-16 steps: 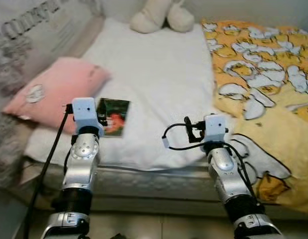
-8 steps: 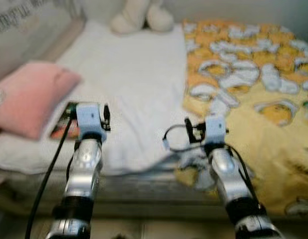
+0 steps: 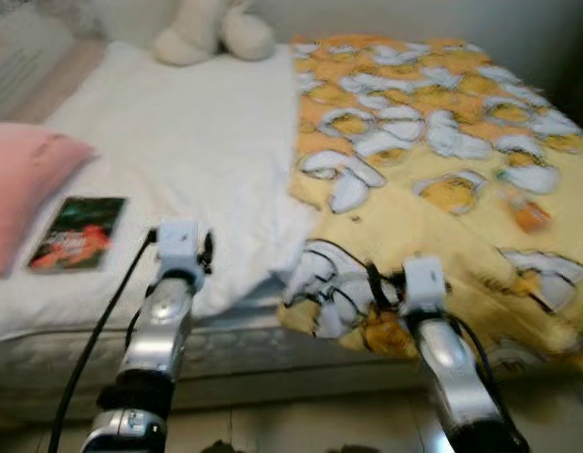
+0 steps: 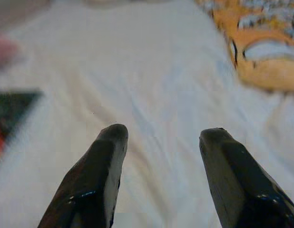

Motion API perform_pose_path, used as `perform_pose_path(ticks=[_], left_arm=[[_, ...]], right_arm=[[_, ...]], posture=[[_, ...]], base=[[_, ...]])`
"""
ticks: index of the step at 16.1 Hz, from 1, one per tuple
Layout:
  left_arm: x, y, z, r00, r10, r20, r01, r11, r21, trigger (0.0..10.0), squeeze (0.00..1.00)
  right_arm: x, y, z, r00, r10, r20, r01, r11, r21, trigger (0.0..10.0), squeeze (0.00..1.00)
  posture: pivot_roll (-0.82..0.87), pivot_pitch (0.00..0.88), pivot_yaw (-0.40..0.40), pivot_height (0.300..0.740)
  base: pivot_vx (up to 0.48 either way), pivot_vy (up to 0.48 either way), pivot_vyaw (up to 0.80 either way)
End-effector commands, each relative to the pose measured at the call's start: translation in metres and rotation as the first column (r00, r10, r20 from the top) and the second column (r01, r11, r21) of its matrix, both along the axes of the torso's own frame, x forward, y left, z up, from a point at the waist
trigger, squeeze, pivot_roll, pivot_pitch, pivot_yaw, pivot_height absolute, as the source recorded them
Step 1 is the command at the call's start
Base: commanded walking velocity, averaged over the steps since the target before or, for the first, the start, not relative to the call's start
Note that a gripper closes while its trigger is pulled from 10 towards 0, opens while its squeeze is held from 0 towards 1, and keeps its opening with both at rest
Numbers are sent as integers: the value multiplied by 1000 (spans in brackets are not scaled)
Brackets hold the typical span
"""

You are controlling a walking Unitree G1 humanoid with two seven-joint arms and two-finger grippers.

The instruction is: Clean up the room

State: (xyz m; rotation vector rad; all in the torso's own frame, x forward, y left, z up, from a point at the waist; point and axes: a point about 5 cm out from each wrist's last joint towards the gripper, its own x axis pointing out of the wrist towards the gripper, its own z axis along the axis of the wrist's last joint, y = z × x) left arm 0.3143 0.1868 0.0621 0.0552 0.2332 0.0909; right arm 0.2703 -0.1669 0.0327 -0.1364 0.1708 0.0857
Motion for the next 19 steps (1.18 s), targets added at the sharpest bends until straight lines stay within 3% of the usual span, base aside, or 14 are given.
perform_pose_path(ticks=[1, 2, 4, 6, 8, 9, 10, 11, 12, 13, 15, 17, 19], left_arm=[[6, -1, 3, 1000, 16, -9, -16, 999, -37, 10000, 0], [5, 0, -5, 997, 57, -48, -62, 991, -119, 10000, 0], [2, -11, -20, 989, 100, -113, -135, 923, -360, 10000, 0], [1, -22, -25, 987, 91, -130, -141, 878, -457, 10000, 0], [-4, -27, -26, 983, 117, -141, -169, 877, -449, 10000, 0], [-14, -22, -15, 986, 149, -76, -166, 926, -338, 10000, 0], [-32, -23, 2, 991, 121, 55, -110, 979, -171, 10000, 0], [-38, -26, 5, 992, 92, 81, -81, 987, -138, 10000, 0], [-61, -38, -2, 996, 73, 47, -65, 985, -159, 10000, 0], [-71, -44, -10, 998, 69, 5, -67, 982, -177, 10000, 0], [-73, -47, -23, 992, 110, -65, -123, 965, -232, 10000, 0], [-64, -49, -27, 982, 155, -109, -182, 929, -323, 10000, 0], [-45, -51, -31, 991, 112, -76, -127, 962, -240, 10000, 0]], right_arm=[[-1, -2, 5, 1000, 7, 13, -7, 1000, -17, 10000, 0], [-8, -7, 3, 1000, 8, 6, -8, 999, -33, 10000, 0], [-21, -13, 5, 999, 37, -2, -38, 998, -55, 10000, 4], [-29, -16, 9, 998, 56, -2, -56, 996, -66, 10000, 0], [-38, -21, 12, 997, 77, -25, -79, 993, -92, 10000, 0], [-42, -23, 13, 996, 81, -36, -84, 992, -98, 10000, 0], [-46, -24, 12, 996, 80, -45, -84, 991, -99, 10000, 0], [-46, -25, 12, 996, 80, -49, -84, 992, -98, 10000, 0], [-47, -22, 9, 995, 83, -64, -89, 992, -94, 10000, 0], [-47, -19, 8, 993, 87, -74, -94, 992, -89, 10000, 0], [-46, -13, 7, 991, 101, -87, -108, 991, -79, 10000, 0], [-45, -10, 8, 988, 120, -92, -128, 989, -80, 10000, 0], [-45, -17, 10, 988, 113, -101, -122, 988, -90, 10000, 0]], posture=[[-83, 73, 4, 740], [-104, 96, -7, 740], [-137, 138, -41, 740], [-166, 169, -68, 736], [-190, 193, -84, 736], [-191, 202, -84, 736], [-177, 209, -82, 736], [-177, 209, -82, 736], [-156, 212, -77, 736], [-138, 215, -75, 736], [-136, 219, -77, 736], [-151, 224, -88, 736], [-162, 242, -113, 736]], base=[[0, 0, -500], [0, 0, -494], [0, 0, -512], [0, 0, -266], [0, 0, 0], [0, 0, 0], [0, 0, 0], [0, 0, 0], [0, 0, 0], [0, 0, 0], [0, 0, 0], [0, 0, 0], [0, 0, 0]])
